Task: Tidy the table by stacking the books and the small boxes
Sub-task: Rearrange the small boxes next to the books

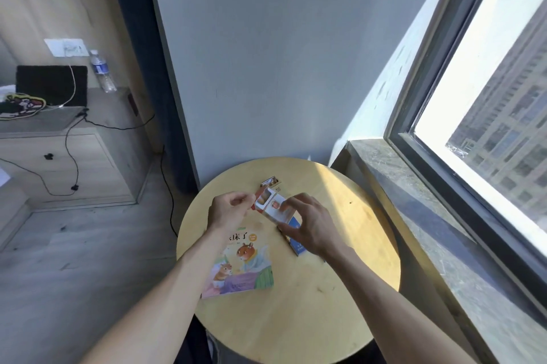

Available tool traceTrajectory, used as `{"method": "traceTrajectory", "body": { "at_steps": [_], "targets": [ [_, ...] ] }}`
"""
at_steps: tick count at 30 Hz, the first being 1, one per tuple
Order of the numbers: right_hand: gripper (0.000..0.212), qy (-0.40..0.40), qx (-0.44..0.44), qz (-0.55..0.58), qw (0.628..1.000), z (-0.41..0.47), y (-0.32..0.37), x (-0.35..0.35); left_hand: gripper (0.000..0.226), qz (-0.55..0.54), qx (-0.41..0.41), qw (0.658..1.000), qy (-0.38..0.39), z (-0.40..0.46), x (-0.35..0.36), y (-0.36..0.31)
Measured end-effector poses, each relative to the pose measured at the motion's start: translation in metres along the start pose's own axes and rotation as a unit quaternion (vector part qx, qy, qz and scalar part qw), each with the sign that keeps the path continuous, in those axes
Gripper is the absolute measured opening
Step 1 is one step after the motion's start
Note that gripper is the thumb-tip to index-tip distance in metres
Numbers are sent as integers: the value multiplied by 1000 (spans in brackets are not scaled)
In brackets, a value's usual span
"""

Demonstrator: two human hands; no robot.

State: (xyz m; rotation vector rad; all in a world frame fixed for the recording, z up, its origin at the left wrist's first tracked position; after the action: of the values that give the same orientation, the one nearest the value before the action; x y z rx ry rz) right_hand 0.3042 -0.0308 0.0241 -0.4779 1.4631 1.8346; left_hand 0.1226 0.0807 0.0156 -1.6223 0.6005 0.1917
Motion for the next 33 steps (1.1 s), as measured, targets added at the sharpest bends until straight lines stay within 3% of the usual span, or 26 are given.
{"method": "traceTrajectory", "body": {
  "at_steps": [22, 27, 33],
  "targets": [
    [40, 4, 8, 16, 1000, -5, 16, 10, 8, 11, 68, 996, 64, -10, -3, 1],
    [34, -27, 75, 61, 995, -9, -10, 5, 18, -2, 46, 995, 92, -7, 4, 10],
    [28, -55, 211, -4, 976, -20, -79, -38, 21, 20, 20, 996, 88, 8, 11, 35]
  ]
}}
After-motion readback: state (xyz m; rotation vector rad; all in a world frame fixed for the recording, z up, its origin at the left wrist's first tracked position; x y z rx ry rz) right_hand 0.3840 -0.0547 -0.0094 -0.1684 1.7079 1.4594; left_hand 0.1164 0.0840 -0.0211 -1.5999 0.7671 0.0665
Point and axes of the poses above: each hand's wrist, its own z-axis towards the middle knuckle, its own x-axis out of the palm, y = z × x, the point moved 3 cm from there along z, towards the middle knuckle, and after that the axes turned 15 degrees about z, right-handed, at the moved point
